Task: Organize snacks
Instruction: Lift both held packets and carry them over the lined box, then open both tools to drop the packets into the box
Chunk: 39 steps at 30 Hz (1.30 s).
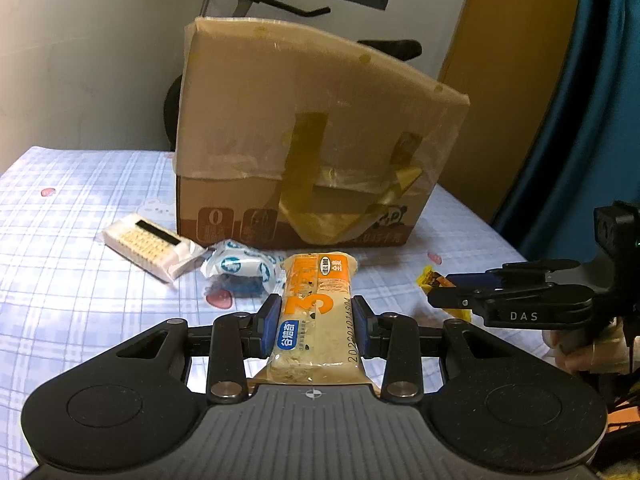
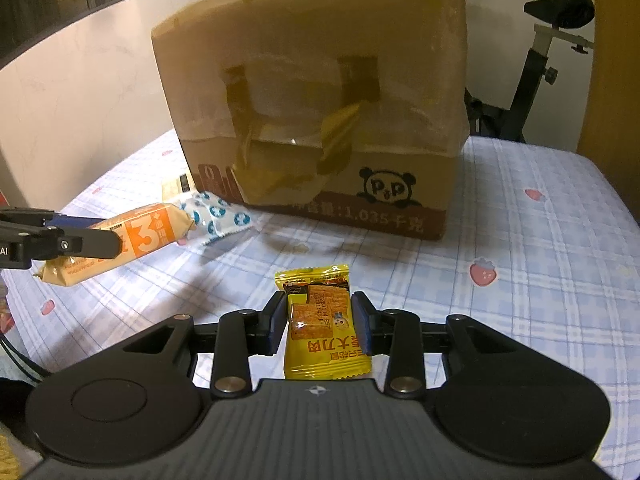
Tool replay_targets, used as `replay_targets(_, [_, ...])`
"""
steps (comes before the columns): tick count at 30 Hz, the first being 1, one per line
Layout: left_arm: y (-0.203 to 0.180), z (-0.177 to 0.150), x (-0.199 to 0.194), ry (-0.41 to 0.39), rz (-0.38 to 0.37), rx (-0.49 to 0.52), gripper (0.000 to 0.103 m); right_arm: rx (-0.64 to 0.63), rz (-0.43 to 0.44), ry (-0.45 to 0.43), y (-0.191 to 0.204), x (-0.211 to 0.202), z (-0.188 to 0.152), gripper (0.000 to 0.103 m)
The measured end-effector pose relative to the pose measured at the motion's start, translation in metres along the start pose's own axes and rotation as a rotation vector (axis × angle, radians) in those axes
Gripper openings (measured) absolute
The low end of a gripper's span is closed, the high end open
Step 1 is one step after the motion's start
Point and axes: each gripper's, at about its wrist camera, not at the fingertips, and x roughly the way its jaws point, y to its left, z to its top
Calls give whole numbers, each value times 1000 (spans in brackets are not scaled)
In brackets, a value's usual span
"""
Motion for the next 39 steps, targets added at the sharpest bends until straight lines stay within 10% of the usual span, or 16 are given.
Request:
replay_targets(11, [-9,38,-30,-136,-38,9,39,-43,41,-167,10,-38,55,37])
replay_targets(23, [-20,151,-38,-372,-42,109,39,-168,37,-363,9,-49,171,37])
replay_targets(39, [-4,218,52,-247,110,93,39,-126,-67,-262,-9,38,223,37])
